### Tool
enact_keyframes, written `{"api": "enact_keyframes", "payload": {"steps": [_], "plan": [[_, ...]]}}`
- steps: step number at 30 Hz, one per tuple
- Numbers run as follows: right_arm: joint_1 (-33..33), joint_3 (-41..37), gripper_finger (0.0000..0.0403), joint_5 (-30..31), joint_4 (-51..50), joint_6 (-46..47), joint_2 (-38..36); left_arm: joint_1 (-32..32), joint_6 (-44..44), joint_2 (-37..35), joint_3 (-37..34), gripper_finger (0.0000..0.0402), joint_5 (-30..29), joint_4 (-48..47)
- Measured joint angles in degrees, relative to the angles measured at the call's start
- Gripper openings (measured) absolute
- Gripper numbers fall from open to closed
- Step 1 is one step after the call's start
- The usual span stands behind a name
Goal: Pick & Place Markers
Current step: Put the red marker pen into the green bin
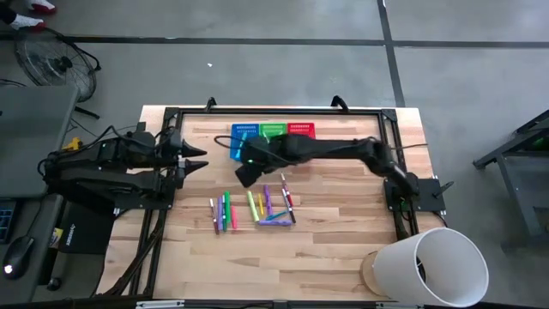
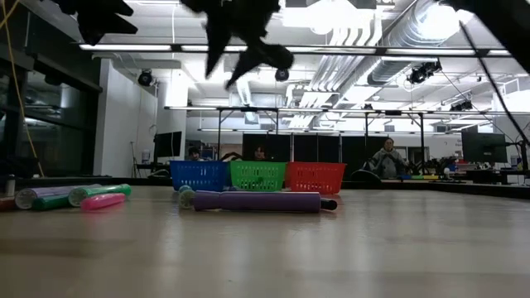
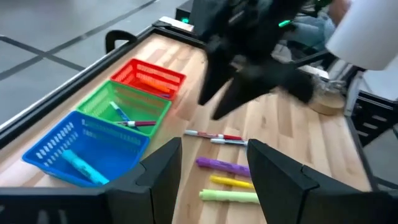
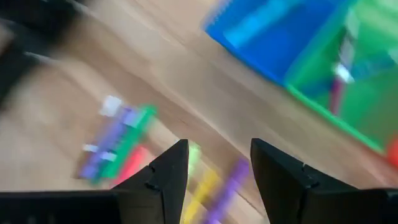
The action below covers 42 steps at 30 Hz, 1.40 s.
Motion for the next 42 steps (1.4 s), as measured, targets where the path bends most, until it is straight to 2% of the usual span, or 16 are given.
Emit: {"api": "enact_keyframes", "payload": {"steps": [3,6,10,18,22,33,42], "plan": [[-0.7,4.8,0.0162,-1.3,-11.3,3.3,4.2,0.0,0.0,-0.8,0.0,0.0181,1.2,-0.9],[-1.5,0.1,0.0162,-4.6,-12.6,4.4,4.5,0.0,0.0,-1.6,0.0,0.0181,1.5,-1.6],[-2.1,-6.9,0.0162,-7.7,-11.9,5.7,4.5,0.0,0.0,-2.5,0.0,0.0181,2.3,-2.9],[-2.6,-15.9,0.0162,-8.6,-8.8,7.7,4.5,0.0,0.0,-2.5,0.1,0.0181,2.3,-4.2],[-2.6,-19.3,0.0162,-9.0,-4.1,8.0,4.5,0.0,0.0,-2.6,0.1,0.0181,2.3,-4.1],[-2.9,-24.8,0.0162,-8.4,-0.3,9.4,4.2,0.0,0.0,-2.6,0.1,0.0181,2.6,-5.5],[-2.8,-28.7,0.0162,-10.3,4.4,9.9,3.8,0.0,-0.2,-2.6,0.1,0.0181,2.6,-5.5]]}}
